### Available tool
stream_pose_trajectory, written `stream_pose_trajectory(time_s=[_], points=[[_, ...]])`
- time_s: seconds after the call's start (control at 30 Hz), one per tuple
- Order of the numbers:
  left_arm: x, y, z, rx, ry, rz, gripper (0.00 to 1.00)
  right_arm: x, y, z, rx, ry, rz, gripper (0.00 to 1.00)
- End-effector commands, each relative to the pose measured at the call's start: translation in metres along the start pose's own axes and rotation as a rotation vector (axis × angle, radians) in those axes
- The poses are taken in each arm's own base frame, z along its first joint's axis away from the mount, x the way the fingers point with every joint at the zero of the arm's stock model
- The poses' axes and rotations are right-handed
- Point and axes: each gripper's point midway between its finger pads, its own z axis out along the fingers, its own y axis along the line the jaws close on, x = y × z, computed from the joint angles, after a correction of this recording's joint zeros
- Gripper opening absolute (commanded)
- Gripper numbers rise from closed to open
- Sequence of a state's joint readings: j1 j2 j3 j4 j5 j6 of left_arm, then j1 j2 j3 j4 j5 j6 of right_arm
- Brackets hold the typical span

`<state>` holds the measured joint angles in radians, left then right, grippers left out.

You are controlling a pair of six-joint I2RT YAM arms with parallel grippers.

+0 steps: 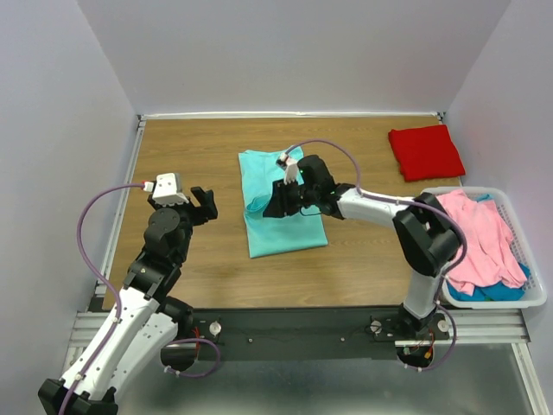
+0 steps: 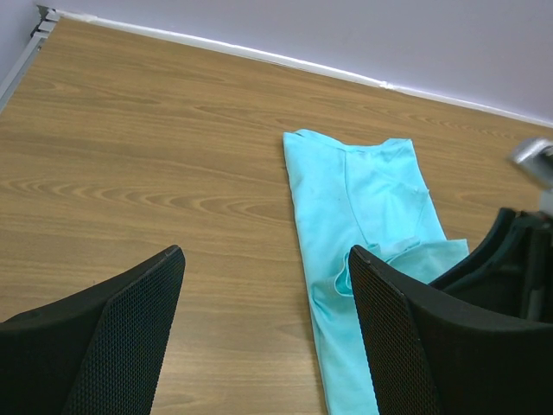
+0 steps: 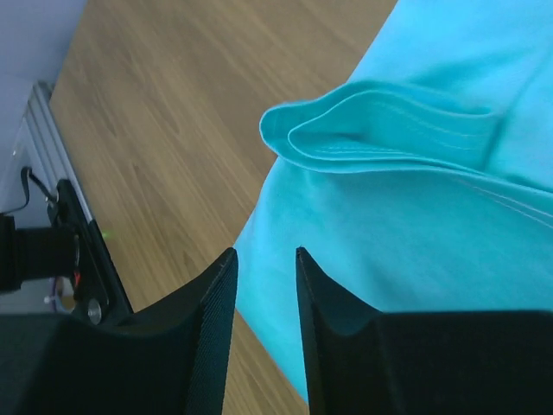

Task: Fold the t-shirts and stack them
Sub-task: Fold the tshirt

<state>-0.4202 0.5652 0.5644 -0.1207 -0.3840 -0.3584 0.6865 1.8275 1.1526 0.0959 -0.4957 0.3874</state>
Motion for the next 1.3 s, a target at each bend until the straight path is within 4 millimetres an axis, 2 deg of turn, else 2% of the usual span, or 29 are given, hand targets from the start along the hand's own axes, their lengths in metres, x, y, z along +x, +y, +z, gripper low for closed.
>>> stream_pose_trajectory(time_s=[0.0, 0.13, 0.27, 0.4, 0.47, 0.57, 0.7, 0.8, 0.87, 0.97, 1.0, 1.03, 1.1, 1.13, 1.2, 1.27], points=[[-0.004, -0.001, 0.001, 0.004, -0.015, 0.0, 0.84, 0.033, 0.014, 0.025, -0.158, 0.138, -0.025, 0.39], [-0.003, -0.001, 0.001, 0.003, -0.013, 0.002, 0.84, 0.032, 0.01, 0.045, -0.184, 0.155, -0.037, 0.36], [-0.003, -0.001, 0.002, 0.003, -0.011, 0.002, 0.84, 0.032, -0.002, 0.065, -0.18, 0.164, -0.041, 0.36], [-0.001, -0.002, 0.003, 0.005, -0.003, 0.003, 0.84, 0.015, -0.017, 0.083, -0.135, 0.126, -0.052, 0.36], [0.001, -0.001, 0.004, 0.004, 0.001, 0.005, 0.84, 0.0, -0.022, 0.091, -0.13, 0.098, -0.05, 0.36], [0.002, -0.001, 0.004, 0.003, 0.004, 0.006, 0.84, -0.018, -0.043, 0.1, -0.082, 0.059, -0.024, 0.37], [0.004, -0.002, 0.006, 0.005, 0.012, 0.009, 0.84, -0.036, -0.092, 0.106, 0.032, 0.003, 0.036, 0.37], [0.006, -0.002, 0.007, 0.004, 0.019, 0.012, 0.84, -0.043, -0.105, 0.108, 0.027, -0.009, 0.064, 0.38], [0.006, -0.003, 0.007, 0.011, 0.022, 0.015, 0.84, -0.062, -0.1, 0.101, 0.006, -0.039, 0.06, 0.41], [0.008, -0.008, 0.008, 0.037, 0.028, 0.012, 0.84, -0.087, -0.077, 0.075, -0.024, -0.083, 0.043, 0.47], [0.008, -0.012, 0.008, 0.056, 0.026, -0.001, 0.84, -0.092, -0.075, 0.066, -0.018, -0.097, 0.057, 0.48], [0.01, -0.022, 0.009, 0.104, 0.033, -0.015, 0.84, -0.1, -0.065, 0.048, -0.019, -0.117, 0.057, 0.5], [0.013, -0.034, 0.011, 0.153, 0.053, -0.074, 0.84, -0.102, -0.061, 0.029, -0.012, -0.132, 0.096, 0.5], [0.021, -0.046, 0.013, 0.206, 0.089, -0.091, 0.84, -0.097, -0.061, 0.012, -0.01, -0.131, 0.117, 0.5], [0.031, -0.065, 0.018, 0.281, 0.136, -0.143, 0.82, -0.094, -0.057, -0.007, -0.036, -0.13, 0.139, 0.5], [0.032, -0.079, 0.023, 0.338, 0.152, -0.174, 0.77, -0.078, -0.051, -0.022, -0.048, -0.113, 0.154, 0.5]])
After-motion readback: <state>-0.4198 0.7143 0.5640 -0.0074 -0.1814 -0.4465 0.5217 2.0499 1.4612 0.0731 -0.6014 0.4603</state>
